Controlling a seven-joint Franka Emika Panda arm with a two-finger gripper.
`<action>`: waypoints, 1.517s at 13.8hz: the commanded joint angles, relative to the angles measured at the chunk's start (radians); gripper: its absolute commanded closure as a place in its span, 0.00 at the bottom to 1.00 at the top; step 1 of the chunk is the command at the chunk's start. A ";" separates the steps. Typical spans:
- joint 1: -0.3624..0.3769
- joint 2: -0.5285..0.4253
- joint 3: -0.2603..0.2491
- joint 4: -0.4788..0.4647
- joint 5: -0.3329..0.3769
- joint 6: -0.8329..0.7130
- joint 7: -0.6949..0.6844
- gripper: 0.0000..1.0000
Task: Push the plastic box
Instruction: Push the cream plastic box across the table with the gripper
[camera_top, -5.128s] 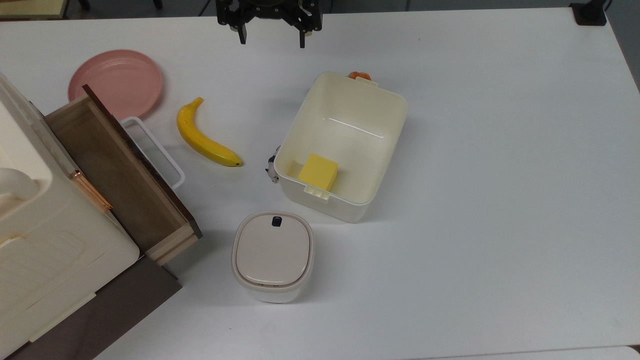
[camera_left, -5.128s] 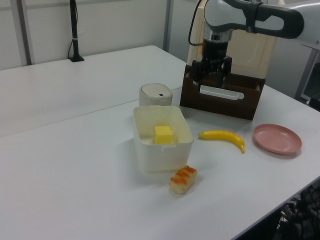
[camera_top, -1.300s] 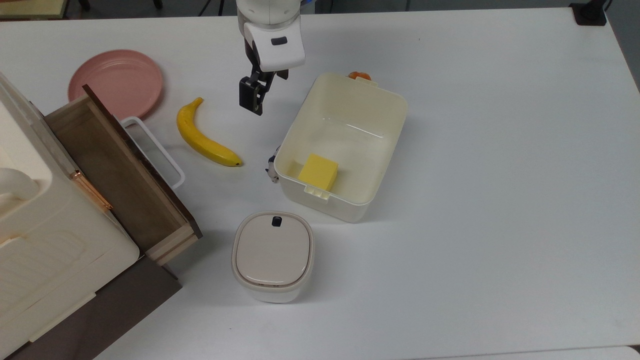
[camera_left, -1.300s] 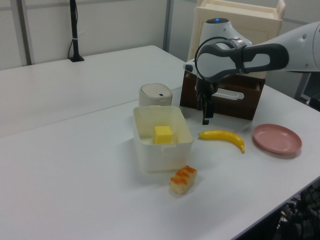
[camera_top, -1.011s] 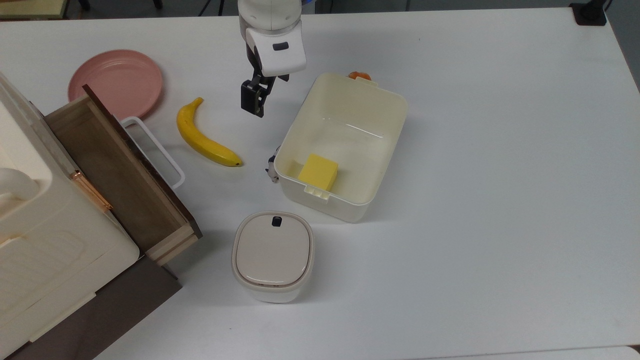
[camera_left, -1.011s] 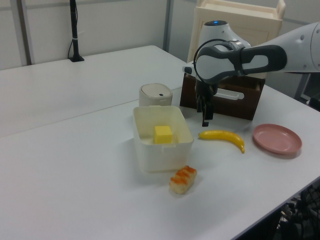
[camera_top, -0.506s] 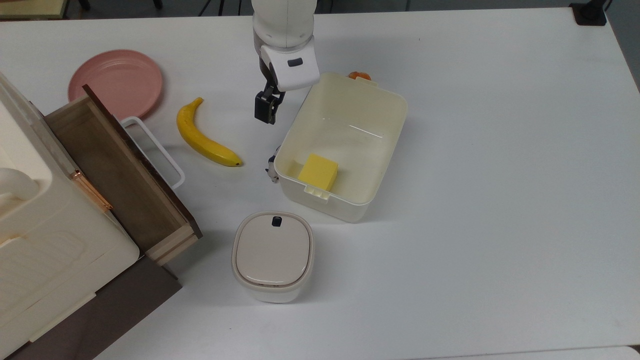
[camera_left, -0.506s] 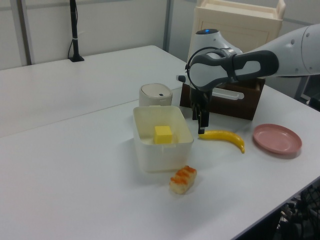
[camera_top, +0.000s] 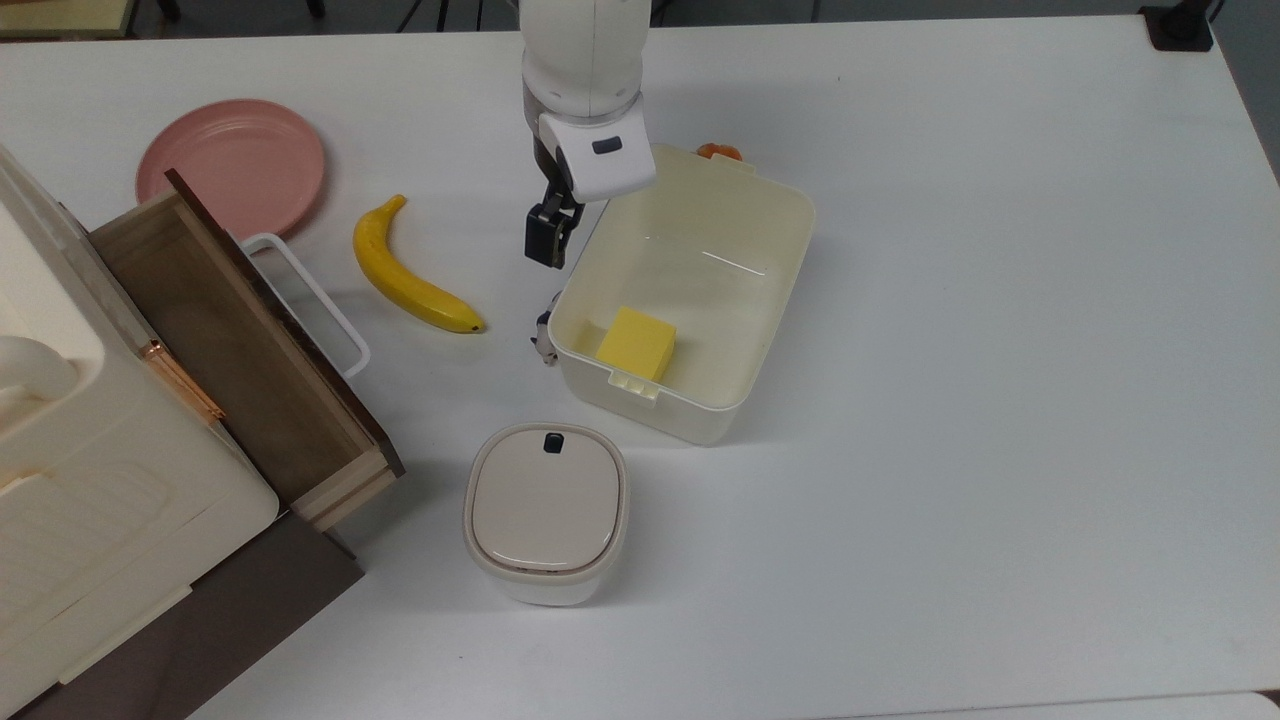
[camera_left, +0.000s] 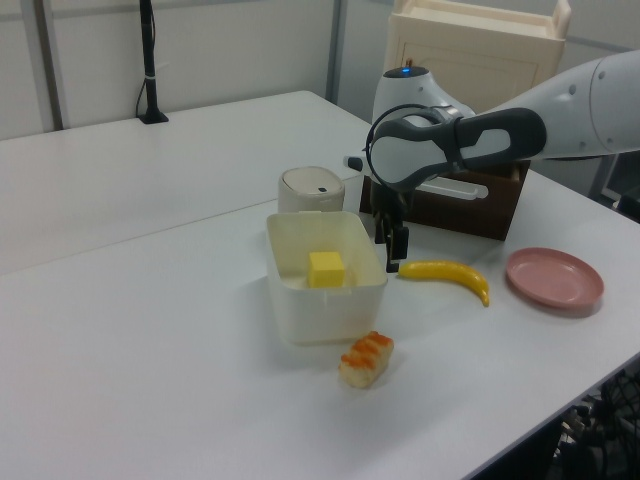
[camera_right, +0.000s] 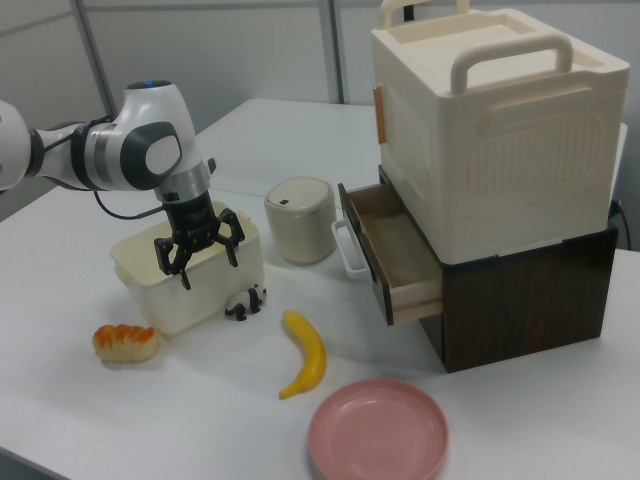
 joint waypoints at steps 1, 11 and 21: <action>0.007 0.017 0.012 0.007 -0.008 0.049 0.001 0.00; 0.043 0.077 0.060 0.091 -0.015 0.085 0.073 0.00; 0.122 0.199 0.077 0.227 -0.080 0.085 0.216 0.00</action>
